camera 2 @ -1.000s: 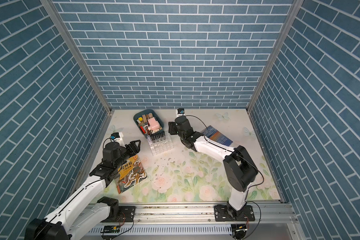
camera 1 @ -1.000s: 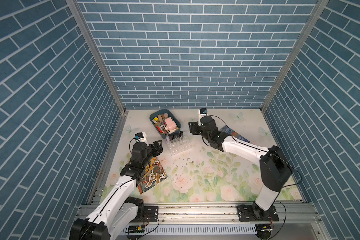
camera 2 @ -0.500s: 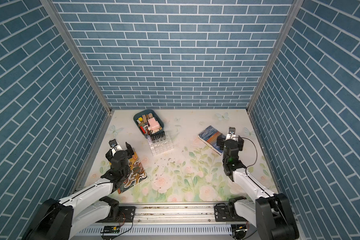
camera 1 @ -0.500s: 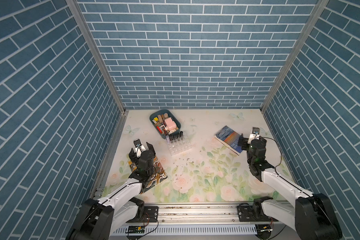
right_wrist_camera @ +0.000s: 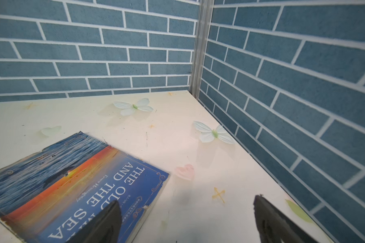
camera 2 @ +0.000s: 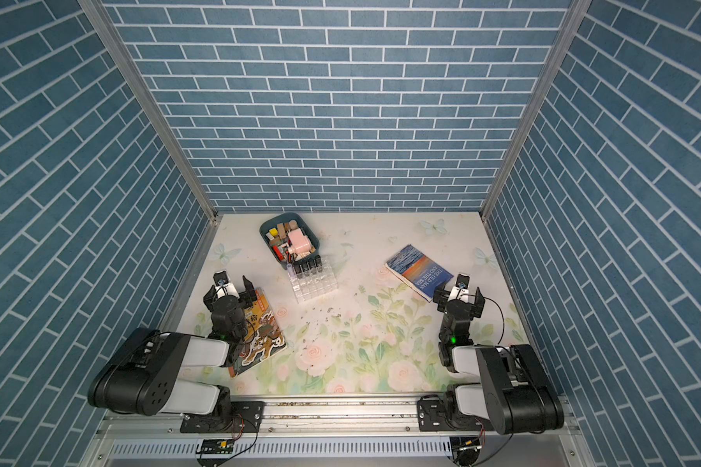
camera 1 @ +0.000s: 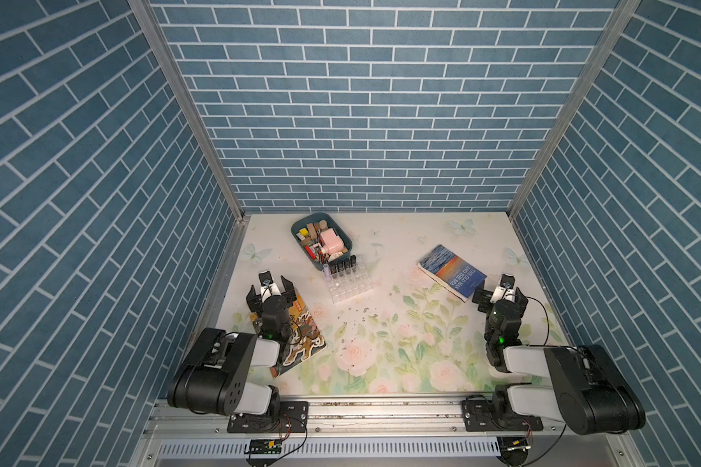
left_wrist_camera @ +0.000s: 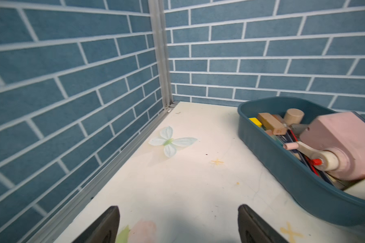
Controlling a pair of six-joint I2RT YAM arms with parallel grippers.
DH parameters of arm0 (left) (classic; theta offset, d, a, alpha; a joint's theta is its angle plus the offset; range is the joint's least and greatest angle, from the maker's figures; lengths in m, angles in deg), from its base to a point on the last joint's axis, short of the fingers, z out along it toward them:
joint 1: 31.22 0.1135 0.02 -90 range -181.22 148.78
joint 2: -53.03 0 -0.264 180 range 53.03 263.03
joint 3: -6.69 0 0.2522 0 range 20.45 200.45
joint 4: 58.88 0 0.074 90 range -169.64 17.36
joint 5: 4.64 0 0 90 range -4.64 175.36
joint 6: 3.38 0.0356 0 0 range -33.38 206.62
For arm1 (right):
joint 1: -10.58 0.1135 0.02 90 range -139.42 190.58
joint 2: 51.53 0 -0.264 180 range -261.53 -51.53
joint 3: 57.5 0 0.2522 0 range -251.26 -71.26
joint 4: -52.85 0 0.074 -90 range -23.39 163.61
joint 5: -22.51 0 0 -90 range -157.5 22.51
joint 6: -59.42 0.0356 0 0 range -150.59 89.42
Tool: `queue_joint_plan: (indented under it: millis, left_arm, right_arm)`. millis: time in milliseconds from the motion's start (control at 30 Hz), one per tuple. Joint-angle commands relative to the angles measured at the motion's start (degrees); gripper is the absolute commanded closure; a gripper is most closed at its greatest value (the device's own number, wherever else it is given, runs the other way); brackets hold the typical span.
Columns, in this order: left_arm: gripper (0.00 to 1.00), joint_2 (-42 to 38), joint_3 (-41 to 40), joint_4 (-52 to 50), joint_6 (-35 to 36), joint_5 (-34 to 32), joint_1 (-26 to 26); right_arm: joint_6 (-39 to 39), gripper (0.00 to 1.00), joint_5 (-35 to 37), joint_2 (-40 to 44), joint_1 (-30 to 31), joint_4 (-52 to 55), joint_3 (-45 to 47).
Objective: Arrange the lipsticks in the organizer
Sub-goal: Reset both arms
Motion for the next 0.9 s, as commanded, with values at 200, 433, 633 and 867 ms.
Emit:
queue_joint_plan:
  millis: [200, 433, 633, 867]
  left_arm:
    - [0.0, 3.33, 0.92, 7.92, -1.56, 12.76, 5.82]
    - [0.0, 3.27, 0.72, 8.09, -1.42, 12.21, 5.77]
    - [0.0, 3.37, 0.91, 7.93, -1.13, 12.57, 5.68]
    - [0.0, 3.49, 1.62, 6.76, 0.09, 15.08, 5.5]
  right_arm:
    - [-0.71, 0.0, -15.48, -10.6, -4.79, -16.05, -1.13]
    - [-0.78, 0.0, -14.88, -10.61, -4.72, -11.49, -3.59]
    - [-0.73, 0.0, -14.81, -10.38, -4.72, -10.7, -3.73]
    - [-0.73, 0.0, -14.76, -10.49, -4.72, -10.87, -3.74]
